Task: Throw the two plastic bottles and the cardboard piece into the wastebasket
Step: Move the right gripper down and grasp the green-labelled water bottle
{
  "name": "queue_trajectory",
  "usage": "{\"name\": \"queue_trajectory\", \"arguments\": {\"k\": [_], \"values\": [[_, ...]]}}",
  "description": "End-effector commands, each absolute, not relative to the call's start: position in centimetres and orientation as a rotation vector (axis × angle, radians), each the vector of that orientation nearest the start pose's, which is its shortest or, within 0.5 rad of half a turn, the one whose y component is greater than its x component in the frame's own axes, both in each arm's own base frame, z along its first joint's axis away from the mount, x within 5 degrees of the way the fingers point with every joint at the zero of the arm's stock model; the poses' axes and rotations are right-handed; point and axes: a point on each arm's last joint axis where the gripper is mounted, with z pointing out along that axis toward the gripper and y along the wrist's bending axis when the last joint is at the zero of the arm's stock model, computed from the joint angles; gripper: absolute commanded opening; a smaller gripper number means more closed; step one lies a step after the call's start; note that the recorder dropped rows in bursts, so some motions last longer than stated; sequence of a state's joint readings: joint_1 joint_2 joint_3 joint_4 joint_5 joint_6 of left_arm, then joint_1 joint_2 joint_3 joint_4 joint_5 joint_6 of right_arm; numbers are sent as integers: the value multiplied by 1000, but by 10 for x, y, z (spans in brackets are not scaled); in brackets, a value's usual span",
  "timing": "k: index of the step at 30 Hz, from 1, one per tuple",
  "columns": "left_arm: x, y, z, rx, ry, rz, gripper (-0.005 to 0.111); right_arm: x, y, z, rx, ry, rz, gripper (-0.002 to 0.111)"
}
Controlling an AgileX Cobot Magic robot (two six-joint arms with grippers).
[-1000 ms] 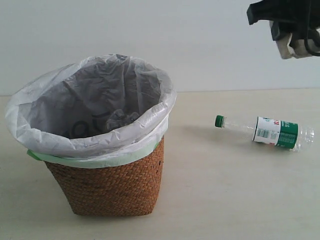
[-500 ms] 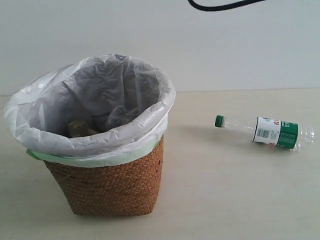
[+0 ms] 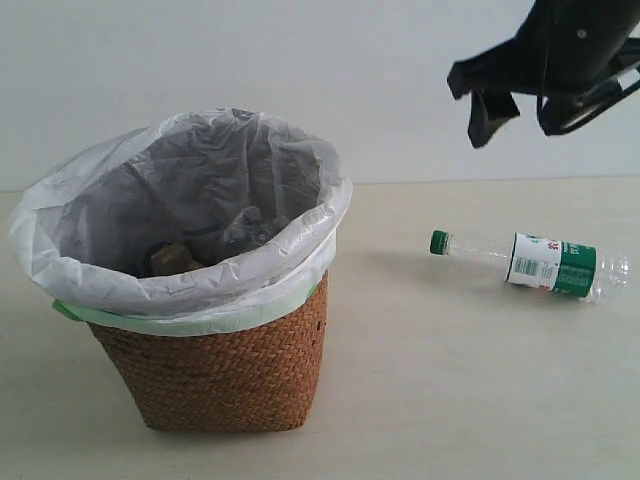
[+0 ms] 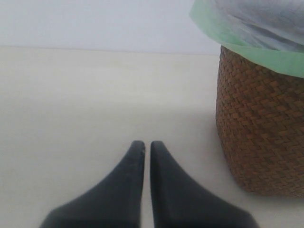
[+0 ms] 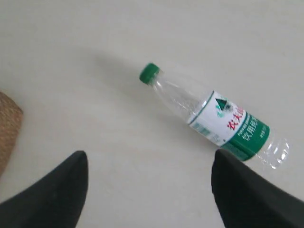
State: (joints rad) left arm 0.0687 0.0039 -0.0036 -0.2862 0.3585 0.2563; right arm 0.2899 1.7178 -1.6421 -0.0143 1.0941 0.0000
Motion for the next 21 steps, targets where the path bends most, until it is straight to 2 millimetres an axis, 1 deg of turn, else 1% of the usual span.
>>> {"name": "queue_trajectory", "arguments": {"k": [1, 5, 8, 12, 14, 21], "values": [[54, -5, 182, -1, 1829, -43, 4, 375, 93, 305, -502, 2750, -91, 65], [54, -5, 182, -1, 1829, -43, 4, 391, 85, 277, -565, 2795, -283, 65], [54, -5, 182, -1, 1829, -43, 4, 398, 79, 263, -622, 2799, -417, 65], [54, -5, 182, -1, 1829, -43, 4, 407, 72, 251, -667, 2792, -575, 65], [54, -5, 182, -1, 1829, -43, 4, 410, 70, 243, -690, 2792, -618, 65], [54, -5, 182, -1, 1829, -43, 4, 422, 74, 210, -804, 2806, -627, 65]]}}
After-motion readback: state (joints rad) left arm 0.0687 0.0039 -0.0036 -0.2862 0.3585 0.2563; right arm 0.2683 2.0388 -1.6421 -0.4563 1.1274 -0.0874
